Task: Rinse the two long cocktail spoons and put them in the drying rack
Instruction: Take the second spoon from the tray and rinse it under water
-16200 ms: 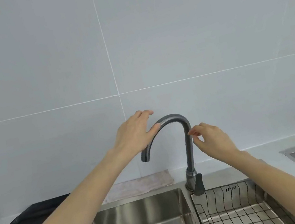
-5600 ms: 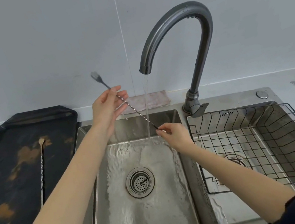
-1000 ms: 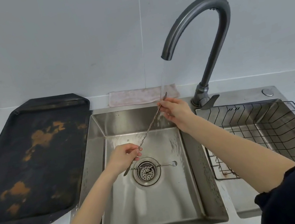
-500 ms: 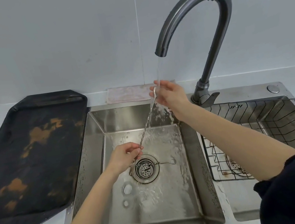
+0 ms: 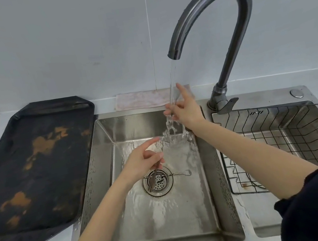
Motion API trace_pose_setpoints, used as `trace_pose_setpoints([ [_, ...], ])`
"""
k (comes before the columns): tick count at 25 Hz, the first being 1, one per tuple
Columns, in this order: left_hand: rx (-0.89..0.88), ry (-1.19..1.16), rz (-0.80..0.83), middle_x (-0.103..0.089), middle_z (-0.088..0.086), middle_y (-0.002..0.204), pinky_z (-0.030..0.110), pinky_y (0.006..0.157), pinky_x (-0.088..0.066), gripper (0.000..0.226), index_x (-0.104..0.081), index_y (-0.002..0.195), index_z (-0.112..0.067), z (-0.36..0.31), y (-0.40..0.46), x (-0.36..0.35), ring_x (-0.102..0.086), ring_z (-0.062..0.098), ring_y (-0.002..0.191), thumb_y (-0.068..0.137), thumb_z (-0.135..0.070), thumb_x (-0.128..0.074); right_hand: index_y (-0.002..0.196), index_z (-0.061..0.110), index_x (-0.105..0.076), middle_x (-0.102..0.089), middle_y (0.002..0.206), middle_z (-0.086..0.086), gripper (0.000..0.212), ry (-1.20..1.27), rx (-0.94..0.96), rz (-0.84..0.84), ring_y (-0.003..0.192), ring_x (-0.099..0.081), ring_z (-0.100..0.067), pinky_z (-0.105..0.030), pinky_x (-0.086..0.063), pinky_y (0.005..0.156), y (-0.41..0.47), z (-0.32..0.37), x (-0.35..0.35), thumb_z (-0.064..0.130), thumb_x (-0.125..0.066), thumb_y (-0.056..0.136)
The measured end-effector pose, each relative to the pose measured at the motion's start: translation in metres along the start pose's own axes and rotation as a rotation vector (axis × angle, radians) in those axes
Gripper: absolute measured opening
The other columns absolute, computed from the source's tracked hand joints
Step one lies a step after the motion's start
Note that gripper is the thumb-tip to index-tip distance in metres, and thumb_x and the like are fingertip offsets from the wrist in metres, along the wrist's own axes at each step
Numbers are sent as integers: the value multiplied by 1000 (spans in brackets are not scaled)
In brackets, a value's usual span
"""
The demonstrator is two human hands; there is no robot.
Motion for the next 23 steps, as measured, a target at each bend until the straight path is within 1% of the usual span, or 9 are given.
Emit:
trace_pose_setpoints([
  [2,-36,-37,42,-68,-6,57,9,53,-49,36,-55,114,-29,-12,-2,5,-59,0,46,88,-5,-57,136,10,-41,-63,85,-7,40,-97,-4,-29,60,-64,-4,-11,-50,47,2,-7,3,2,-42,96],
  [4,-36,-98,55,-68,-7,61,9,55,-50,22,-65,100,-22,-25,-2,9,-60,0,49,89,-7,-54,119,0,-55,-65,84,-7,30,-164,-76,-6,67,-71,-14,-13,-51,51,0,-16,4,1,-34,97],
  [6,-38,-190,85,-70,-7,64,10,60,-54,21,-67,88,-19,-38,0,12,-64,0,57,92,-9,-49,111,-1,-61,-71,97,-16,32,-293,-89,67,88,-71,-28,-13,-49,57,-7,-29,2,1,-33,96],
  [10,-53,-249,103,-71,-6,78,11,61,-55,24,-65,93,-17,-60,18,9,-69,0,70,95,-10,-42,110,1,-62,-74,103,-16,26,-541,-59,241,92,-70,-25,-3,-42,52,-29,-54,-3,9,-41,97],
  [13,-35,-30,43,-64,-4,85,13,63,-54,20,-62,107,-13,-69,35,-3,-64,3,76,94,-17,-46,97,2,-67,-75,92,-19,24,-565,-97,301,80,-71,-27,-29,-55,80,-43,-68,-4,15,-46,96],
  [15,-52,148,-45,-60,-6,79,11,61,-49,24,-63,109,-11,-72,47,-10,-57,3,72,93,-23,-50,86,5,-68,-75,88,-20,25,-644,-109,303,80,-69,-27,-36,-54,83,-47,-73,0,21,-51,94],
  [18,-126,233,-179,-58,-6,73,4,53,-44,25,-68,104,-10,-79,60,-17,-54,-2,61,93,-23,-49,89,4,-71,-73,89,-19,29,-712,-124,281,86,-66,-30,-39,-54,79,-50,-77,7,29,-55,92],
  [20,-152,237,-217,-62,-7,76,9,66,-48,25,-69,102,-10,-84,65,-20,-58,-7,65,92,-23,-51,86,5,-70,-72,87,-16,30,-732,-135,267,89,-66,-31,-37,-53,75,-50,-78,11,31,-56,91],
  [23,-172,226,-257,-64,2,86,31,85,-47,21,-69,94,-11,-93,68,-22,-58,11,77,90,-25,-54,82,10,-67,-65,81,-10,28,-775,-136,235,91,-64,-30,-30,-43,67,-49,-79,13,34,-57,90],
])
Point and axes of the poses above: each hand's wrist, its own y-axis towards the middle knuckle, its own x-axis out of the back of the hand, z = x × y, the point moved 1 cm from there along y, towards the middle knuckle
